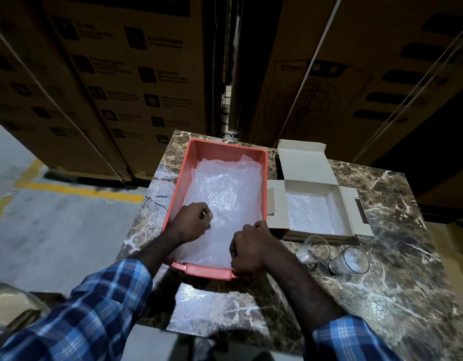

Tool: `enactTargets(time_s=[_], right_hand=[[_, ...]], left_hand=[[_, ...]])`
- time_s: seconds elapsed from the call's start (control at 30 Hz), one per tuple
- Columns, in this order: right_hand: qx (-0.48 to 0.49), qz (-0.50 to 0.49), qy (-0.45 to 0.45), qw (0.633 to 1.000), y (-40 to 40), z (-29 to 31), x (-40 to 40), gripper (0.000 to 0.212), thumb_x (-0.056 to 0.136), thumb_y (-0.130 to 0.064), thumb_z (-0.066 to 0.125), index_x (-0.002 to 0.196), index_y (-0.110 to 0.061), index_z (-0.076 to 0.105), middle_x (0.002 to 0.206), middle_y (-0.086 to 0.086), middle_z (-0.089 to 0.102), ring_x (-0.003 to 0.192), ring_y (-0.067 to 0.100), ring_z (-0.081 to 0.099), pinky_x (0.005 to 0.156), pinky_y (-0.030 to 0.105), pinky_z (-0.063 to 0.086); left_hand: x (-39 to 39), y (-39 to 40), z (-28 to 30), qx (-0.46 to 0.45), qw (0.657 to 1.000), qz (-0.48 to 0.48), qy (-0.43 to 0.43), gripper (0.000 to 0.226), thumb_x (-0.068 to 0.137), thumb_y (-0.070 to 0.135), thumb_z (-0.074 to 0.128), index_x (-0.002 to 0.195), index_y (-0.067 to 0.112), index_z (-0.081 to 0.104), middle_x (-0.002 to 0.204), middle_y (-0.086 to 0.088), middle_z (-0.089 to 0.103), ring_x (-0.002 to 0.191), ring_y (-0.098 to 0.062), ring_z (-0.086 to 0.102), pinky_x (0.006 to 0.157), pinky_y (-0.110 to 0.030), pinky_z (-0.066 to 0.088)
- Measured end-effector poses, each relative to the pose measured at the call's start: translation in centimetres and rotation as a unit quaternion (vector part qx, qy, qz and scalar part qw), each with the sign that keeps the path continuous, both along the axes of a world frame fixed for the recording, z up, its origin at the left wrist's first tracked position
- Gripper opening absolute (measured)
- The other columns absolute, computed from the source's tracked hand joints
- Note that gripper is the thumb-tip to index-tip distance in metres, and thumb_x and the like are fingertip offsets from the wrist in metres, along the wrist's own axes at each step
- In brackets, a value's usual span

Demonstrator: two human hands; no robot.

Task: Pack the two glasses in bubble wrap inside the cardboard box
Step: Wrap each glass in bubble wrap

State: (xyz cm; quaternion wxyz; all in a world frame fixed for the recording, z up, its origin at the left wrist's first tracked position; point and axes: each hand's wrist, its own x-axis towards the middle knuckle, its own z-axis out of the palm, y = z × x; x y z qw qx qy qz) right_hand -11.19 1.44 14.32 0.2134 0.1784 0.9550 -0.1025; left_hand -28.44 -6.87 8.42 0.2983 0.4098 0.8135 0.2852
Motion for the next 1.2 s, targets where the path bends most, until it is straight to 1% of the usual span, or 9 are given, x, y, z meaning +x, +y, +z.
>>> enactTargets(time_s=[0.17, 0.33, 0.47, 0.57, 0.63, 0.8, 0.9, 1.03, 1.2], right_hand=[[-0.012, -0.024, -0.066, 0.997, 0.3, 0.1, -0.8, 0.032, 0.094, -0.034, 0.051, 0.107, -0.012, 0.070, 0.115, 0.012, 0.069, 0.106, 0.029, 0.059, 0.106, 0.040, 0.032], [0.089, -0.135, 0.184, 0.969, 0.4, 0.0, -1.0, 0.035, 0.095, -0.031, 0.059, 0.122, -0.010, 0.053, 0.107, 0.011, 0.065, 0.094, 0.031, 0.062, 0.083, 0.038, 0.045], [0.094, -0.148, 0.257, 0.950, 1.6, -1.6, -2.0, 0.081, 0.075, -0.017, 0.080, 0.145, -0.009, 0.039, 0.130, 0.017, 0.052, 0.106, 0.033, 0.053, 0.087, 0.045, 0.048], [0.085, -0.076, 0.225, 0.968, 2.6, -1.6, -2.6, 0.032, 0.080, -0.009, 0.070, 0.111, -0.005, 0.065, 0.104, 0.016, 0.068, 0.090, 0.033, 0.060, 0.091, 0.042, 0.048], [0.058, -0.068, 0.217, 0.972, 2.9, -1.3, -2.8, 0.005, 0.085, -0.010, 0.063, 0.089, -0.008, 0.064, 0.079, 0.013, 0.067, 0.074, 0.032, 0.060, 0.084, 0.040, 0.050], [-0.118, -0.186, 0.252, 0.942, 4.5, 0.0, -2.7, 0.003, 0.092, -0.013, 0.062, 0.093, -0.016, 0.062, 0.086, 0.007, 0.071, 0.078, 0.024, 0.066, 0.067, 0.033, 0.052], [-0.183, -0.239, 0.327, 0.896, 6.2, 1.8, -2.4, 0.018, 0.092, -0.006, 0.063, 0.102, -0.019, 0.071, 0.092, -0.001, 0.076, 0.086, 0.010, 0.071, 0.068, 0.024, 0.054], [-0.204, -0.277, 0.395, 0.852, 7.9, 5.2, -2.4, 0.022, 0.096, -0.011, 0.063, 0.115, -0.013, 0.075, 0.112, 0.003, 0.074, 0.102, 0.014, 0.068, 0.085, 0.031, 0.058], [-0.270, -0.310, 0.449, 0.794, 9.0, 8.6, -2.1, 0.017, 0.099, -0.015, 0.061, 0.111, -0.012, 0.073, 0.107, 0.007, 0.068, 0.097, 0.023, 0.068, 0.060, 0.038, 0.063]], left_hand=[[0.3, 0.4, 0.8, 0.038, 0.999, 0.008, 0.011, 0.015, 0.103, 0.024, 0.052, 0.091, 0.017, 0.058, 0.071, 0.002, 0.071, 0.053, -0.011, 0.065, 0.056, -0.031, 0.054], [0.6, -0.2, 0.9, 0.079, 0.994, -0.044, 0.060, 0.011, 0.104, 0.027, 0.051, 0.095, 0.023, 0.056, 0.069, 0.005, 0.068, 0.049, -0.001, 0.059, 0.051, -0.023, 0.043], [0.6, -0.4, 0.5, 0.133, 0.974, -0.117, 0.143, 0.005, 0.102, 0.029, 0.055, 0.103, 0.025, 0.058, 0.071, 0.006, 0.067, 0.054, 0.000, 0.056, 0.057, -0.031, 0.049], [0.1, -0.6, 0.8, 0.134, 0.963, -0.140, 0.188, 0.014, 0.100, 0.035, 0.059, 0.108, 0.025, 0.057, 0.072, 0.005, 0.067, 0.060, -0.011, 0.058, 0.060, -0.037, 0.051], [-0.5, -0.7, 1.5, 0.065, 0.963, -0.172, 0.195, 0.028, 0.096, 0.044, 0.062, 0.115, 0.025, 0.056, 0.081, 0.004, 0.069, 0.071, -0.015, 0.061, 0.065, -0.037, 0.051], [-2.7, 0.1, 4.2, -0.113, 0.944, -0.248, 0.184, 0.016, 0.089, 0.027, 0.074, 0.099, 0.016, 0.070, 0.088, 0.001, 0.070, 0.082, -0.013, 0.062, 0.070, -0.028, 0.042], [-4.3, 0.2, 6.3, -0.030, 0.972, -0.184, 0.145, 0.008, 0.092, 0.014, 0.070, 0.088, 0.009, 0.075, 0.074, 0.007, 0.066, 0.066, 0.003, 0.057, 0.066, -0.024, 0.037], [-5.3, 0.5, 9.1, 0.093, 0.990, -0.069, 0.075, 0.016, 0.092, 0.017, 0.071, 0.103, 0.007, 0.076, 0.097, -0.001, 0.073, 0.076, -0.002, 0.064, 0.069, -0.022, 0.055], [-6.0, 1.1, 11.7, 0.192, 0.981, 0.018, 0.035, 0.015, 0.085, 0.022, 0.079, 0.092, 0.009, 0.079, 0.068, 0.001, 0.065, 0.050, 0.002, 0.045, 0.046, -0.013, 0.032]])
